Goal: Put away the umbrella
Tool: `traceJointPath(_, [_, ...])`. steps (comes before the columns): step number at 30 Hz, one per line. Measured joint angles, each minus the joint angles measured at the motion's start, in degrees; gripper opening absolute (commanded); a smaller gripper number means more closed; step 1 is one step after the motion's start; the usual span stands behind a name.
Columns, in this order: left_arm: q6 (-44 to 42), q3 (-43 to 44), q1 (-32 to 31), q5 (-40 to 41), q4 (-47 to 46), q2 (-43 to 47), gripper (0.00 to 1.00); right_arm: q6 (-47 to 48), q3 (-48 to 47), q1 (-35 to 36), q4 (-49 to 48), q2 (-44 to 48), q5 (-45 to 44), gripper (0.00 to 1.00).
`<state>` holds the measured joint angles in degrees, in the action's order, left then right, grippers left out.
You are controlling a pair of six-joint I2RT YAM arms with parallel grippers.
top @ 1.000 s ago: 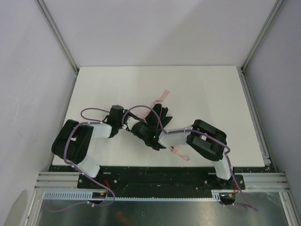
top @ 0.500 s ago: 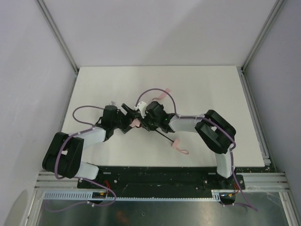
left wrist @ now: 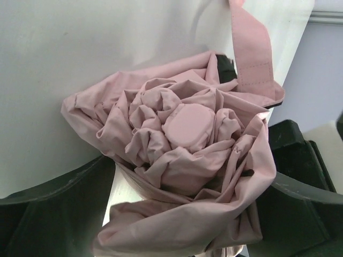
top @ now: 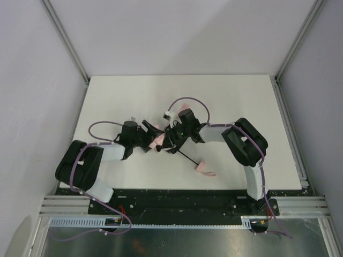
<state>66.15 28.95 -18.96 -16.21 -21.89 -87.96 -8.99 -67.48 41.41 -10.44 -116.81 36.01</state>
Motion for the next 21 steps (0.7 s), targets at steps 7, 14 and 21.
traceJointPath(7, [1.33, 0.11, -0.85, 0.94, -4.55, -2.80, 0.85, -11.32, 0.00, -4.04, -7.98, -4.39, 10.88, 0.00])
traceJointPath(14, [2.36, 0.09, -1.46, 1.97, -8.04, -5.38, 0.38, -17.68, 0.00, -5.18, -11.28, -6.49, 13.57, 0.00])
traceJointPath(21, [4.22, -0.15, -1.53, 1.88, -11.56, -7.19, 0.17, -18.25, -0.72, -5.49, -8.81, -6.62, 11.87, 0.00])
